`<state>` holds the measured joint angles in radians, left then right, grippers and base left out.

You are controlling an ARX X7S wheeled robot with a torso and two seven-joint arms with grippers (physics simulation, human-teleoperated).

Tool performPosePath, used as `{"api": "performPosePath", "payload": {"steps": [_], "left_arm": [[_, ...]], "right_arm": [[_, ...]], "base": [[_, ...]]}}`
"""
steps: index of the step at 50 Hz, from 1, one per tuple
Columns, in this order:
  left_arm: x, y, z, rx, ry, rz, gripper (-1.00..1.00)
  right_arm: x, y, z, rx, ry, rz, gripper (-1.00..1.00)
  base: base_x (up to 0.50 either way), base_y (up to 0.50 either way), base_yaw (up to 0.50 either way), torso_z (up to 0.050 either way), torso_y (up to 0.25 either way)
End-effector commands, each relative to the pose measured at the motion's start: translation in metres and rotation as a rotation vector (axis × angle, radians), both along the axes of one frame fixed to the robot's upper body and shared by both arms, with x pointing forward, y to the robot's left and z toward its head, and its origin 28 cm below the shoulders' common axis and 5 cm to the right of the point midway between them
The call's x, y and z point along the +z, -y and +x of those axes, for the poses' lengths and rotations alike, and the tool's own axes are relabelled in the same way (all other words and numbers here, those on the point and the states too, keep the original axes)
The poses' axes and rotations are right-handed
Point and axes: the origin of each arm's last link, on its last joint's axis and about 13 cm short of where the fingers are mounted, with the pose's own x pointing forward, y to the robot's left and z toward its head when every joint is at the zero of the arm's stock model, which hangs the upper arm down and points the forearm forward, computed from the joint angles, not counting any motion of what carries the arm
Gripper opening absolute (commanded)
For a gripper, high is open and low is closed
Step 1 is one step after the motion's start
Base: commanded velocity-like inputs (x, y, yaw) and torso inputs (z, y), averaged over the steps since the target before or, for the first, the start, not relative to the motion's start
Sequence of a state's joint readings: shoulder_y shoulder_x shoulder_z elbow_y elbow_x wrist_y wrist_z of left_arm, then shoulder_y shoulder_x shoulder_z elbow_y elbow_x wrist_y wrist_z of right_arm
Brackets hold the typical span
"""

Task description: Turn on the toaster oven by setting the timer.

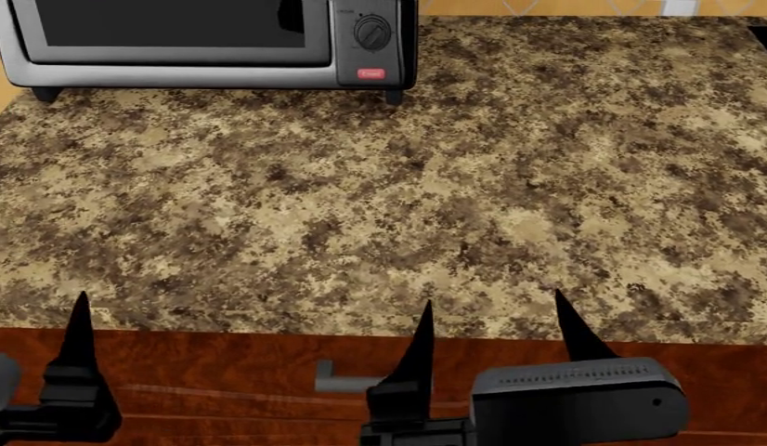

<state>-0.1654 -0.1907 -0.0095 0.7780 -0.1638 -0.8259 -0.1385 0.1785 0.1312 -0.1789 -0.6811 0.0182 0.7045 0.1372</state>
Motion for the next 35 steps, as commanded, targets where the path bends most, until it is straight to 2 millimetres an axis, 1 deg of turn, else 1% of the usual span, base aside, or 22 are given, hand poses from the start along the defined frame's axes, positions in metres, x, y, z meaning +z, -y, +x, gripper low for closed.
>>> {"api": "performPosePath", "payload": {"steps": [1,12,16,20,25,26,27,29,32,35], "left_arm": [[0.0146,-0.0024,-0.0021,-0.002,0.016,0.0,1.0],[0.0155,-0.003,-0.0002,0.002,0.015,0.006,1.0],[0.0141,-0.0032,-0.0001,0.005,0.01,0.009,1.0],[0.0159,-0.0045,-0.001,0.012,0.015,0.01,1.0],[0.0125,-0.0045,0.0007,0.013,0.007,0.01,1.0],[0.0103,-0.0041,0.0013,0.009,-0.002,0.012,1.0],[0.01,-0.0046,0.0014,0.011,-0.002,0.013,1.0],[0.0116,-0.0058,0.0009,0.016,0.001,0.008,1.0],[0.0139,-0.0055,0.002,0.017,0.006,0.008,1.0],[0.0121,-0.0052,0.0036,0.014,0.003,0.007,1.0]], "right_arm": [[0.0084,-0.0021,0.0019,0.014,0.026,-0.013,1.0],[0.0078,-0.0032,0.0028,0.029,0.026,-0.004,1.0],[0.0034,-0.0047,0.0034,0.036,0.016,-0.01,1.0],[0.0049,-0.0058,0.0033,0.041,0.015,0.004,1.0],[0.0054,-0.006,0.0027,0.039,0.022,0.018,1.0],[0.0052,-0.0054,0.0039,0.05,-0.011,0.04,1.0],[0.0054,-0.0051,0.0035,0.074,0.02,0.041,1.0],[0.0023,-0.0052,0.0074,0.06,-0.026,0.043,1.0],[0.0056,-0.0046,0.0084,0.057,-0.011,0.053,1.0],[0.0031,-0.0056,0.0087,0.062,-0.018,0.046,1.0]], "base": [[0.0,0.5,0.0,0.05,0.057],[0.0,0.5,0.0,0.05,0.058],[0.0,0.5,0.0,0.05,0.058],[0.0,0.5,0.0,0.05,0.058],[0.0,0.0,0.0,0.05,0.058],[0.0,0.0,0.0,0.05,0.059],[0.17,0.0,0.0,0.05,0.059],[0.5,0.0,0.0,0.05,0.057],[0.5,0.0,0.0,0.05,0.057],[0.5,0.0,0.0,0.05,0.057]]}}
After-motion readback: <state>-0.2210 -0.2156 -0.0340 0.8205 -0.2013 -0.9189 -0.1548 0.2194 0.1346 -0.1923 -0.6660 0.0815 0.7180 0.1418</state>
